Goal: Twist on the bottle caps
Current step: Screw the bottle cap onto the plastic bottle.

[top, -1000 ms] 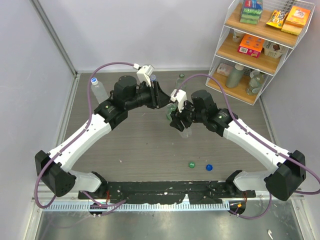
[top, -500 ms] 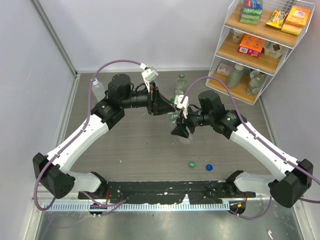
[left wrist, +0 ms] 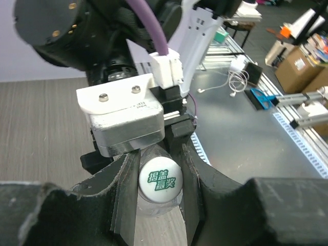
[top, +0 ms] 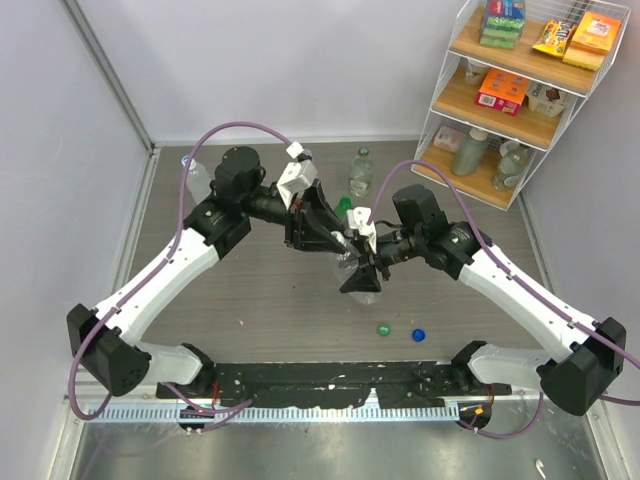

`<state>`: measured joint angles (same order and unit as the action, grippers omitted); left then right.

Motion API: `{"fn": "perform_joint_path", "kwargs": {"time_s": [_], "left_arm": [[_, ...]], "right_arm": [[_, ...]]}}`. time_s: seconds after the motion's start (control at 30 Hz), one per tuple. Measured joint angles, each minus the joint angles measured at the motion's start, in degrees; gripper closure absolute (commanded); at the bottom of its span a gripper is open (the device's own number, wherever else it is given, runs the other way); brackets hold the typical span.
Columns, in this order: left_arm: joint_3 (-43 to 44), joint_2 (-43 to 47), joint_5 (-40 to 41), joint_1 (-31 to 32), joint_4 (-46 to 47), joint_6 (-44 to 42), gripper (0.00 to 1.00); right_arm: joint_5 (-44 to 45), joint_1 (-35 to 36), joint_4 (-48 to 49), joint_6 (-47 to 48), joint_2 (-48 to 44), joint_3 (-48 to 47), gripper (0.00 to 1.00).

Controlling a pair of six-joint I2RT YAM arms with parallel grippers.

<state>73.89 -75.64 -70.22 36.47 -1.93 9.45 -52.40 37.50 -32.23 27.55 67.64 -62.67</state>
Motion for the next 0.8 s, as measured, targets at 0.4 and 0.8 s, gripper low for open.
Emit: {"fn": "perform_joint_path", "kwargs": {"time_s": [0.4, 0.8], "left_arm": [[0.63, -4.20, -12.96, 0.17, 8.00, 0.02, 0.82], [0.13, -6.80, -10.47, 0.94, 15.21, 15.21, 0.00]], "right_arm": [[-4.17, -0.20, -3.06, 4.96, 0.00, 0.00, 0.99], [3.93, -0.48, 1.95, 2.51, -0.46, 0.37, 0.99]]}}
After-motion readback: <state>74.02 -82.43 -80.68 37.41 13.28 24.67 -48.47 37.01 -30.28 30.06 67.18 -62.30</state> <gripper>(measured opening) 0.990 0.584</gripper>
